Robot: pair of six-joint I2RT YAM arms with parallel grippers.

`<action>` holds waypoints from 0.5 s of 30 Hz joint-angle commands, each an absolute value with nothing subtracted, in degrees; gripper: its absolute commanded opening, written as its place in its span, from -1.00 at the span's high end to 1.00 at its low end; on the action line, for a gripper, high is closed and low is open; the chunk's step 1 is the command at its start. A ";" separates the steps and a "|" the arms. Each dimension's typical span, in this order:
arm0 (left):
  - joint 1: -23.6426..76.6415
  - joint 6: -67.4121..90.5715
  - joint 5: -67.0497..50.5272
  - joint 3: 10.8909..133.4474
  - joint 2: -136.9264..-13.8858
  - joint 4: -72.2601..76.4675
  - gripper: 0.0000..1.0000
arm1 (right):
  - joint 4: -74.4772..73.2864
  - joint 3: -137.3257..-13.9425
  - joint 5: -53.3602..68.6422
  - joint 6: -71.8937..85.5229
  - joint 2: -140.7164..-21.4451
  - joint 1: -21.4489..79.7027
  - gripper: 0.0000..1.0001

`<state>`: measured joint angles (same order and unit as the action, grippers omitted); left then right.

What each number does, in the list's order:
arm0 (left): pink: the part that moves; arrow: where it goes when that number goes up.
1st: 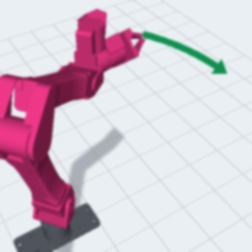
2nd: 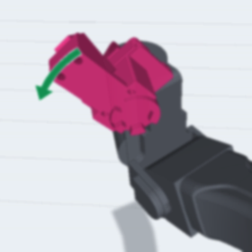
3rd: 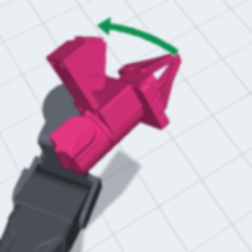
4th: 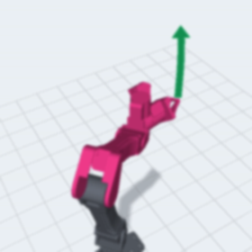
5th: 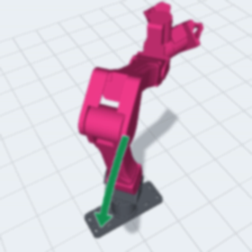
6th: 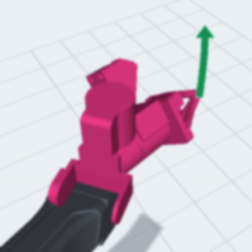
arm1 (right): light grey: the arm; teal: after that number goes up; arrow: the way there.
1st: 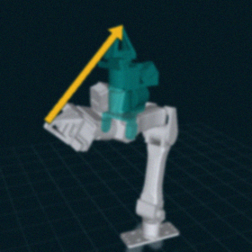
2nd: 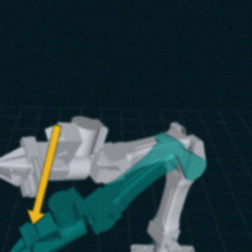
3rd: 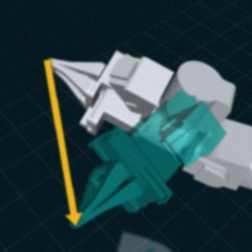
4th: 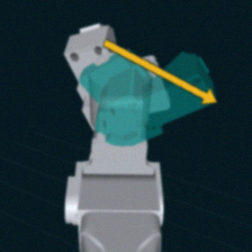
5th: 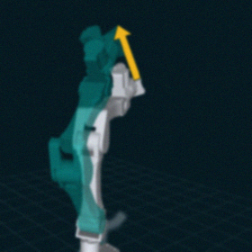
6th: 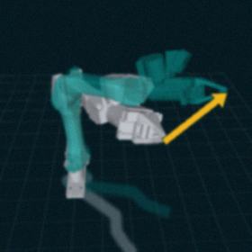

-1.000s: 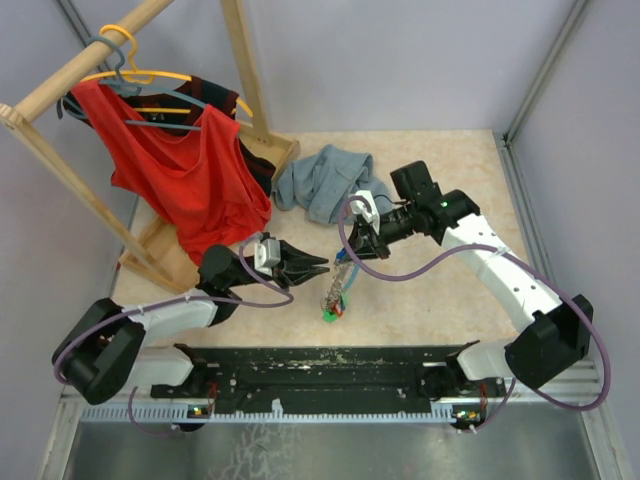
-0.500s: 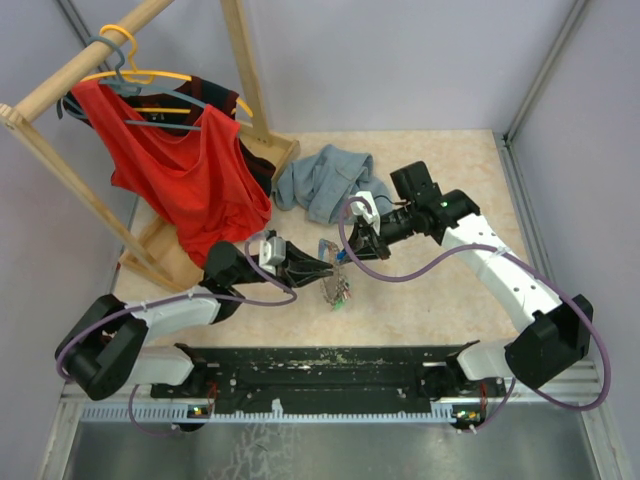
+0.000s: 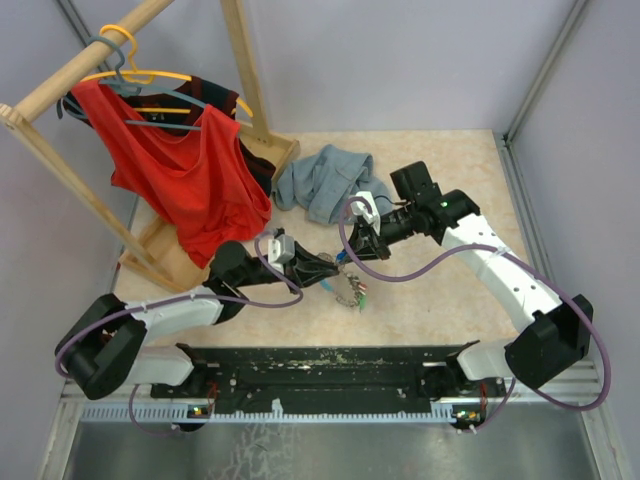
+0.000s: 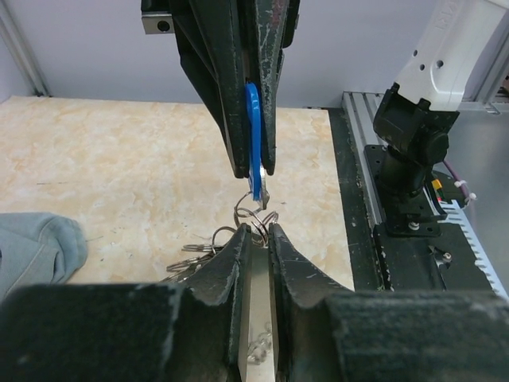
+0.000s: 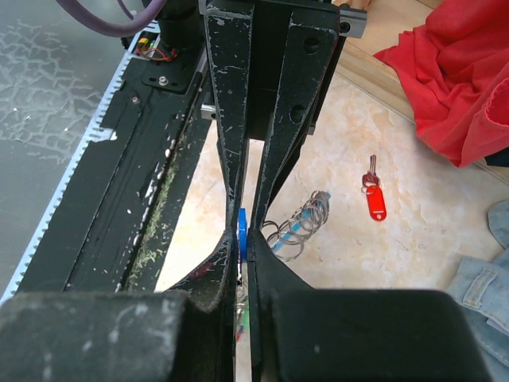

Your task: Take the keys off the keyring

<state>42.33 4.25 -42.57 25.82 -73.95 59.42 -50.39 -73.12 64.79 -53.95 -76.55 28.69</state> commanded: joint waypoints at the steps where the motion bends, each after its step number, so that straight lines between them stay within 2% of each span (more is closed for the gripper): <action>1: 43.01 3.69 -40.85 28.02 -74.53 57.97 0.63 | -48.87 -74.44 69.04 -54.78 -74.97 28.39 1.00; 15: 43.42 3.58 -39.05 27.67 -73.61 54.98 0.65 | -48.87 -74.62 68.60 -54.81 -74.80 28.40 1.00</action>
<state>43.05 4.05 -40.03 26.65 -74.17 55.92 -50.37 -73.12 64.77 -53.98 -76.53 28.69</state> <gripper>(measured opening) 0.176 0.024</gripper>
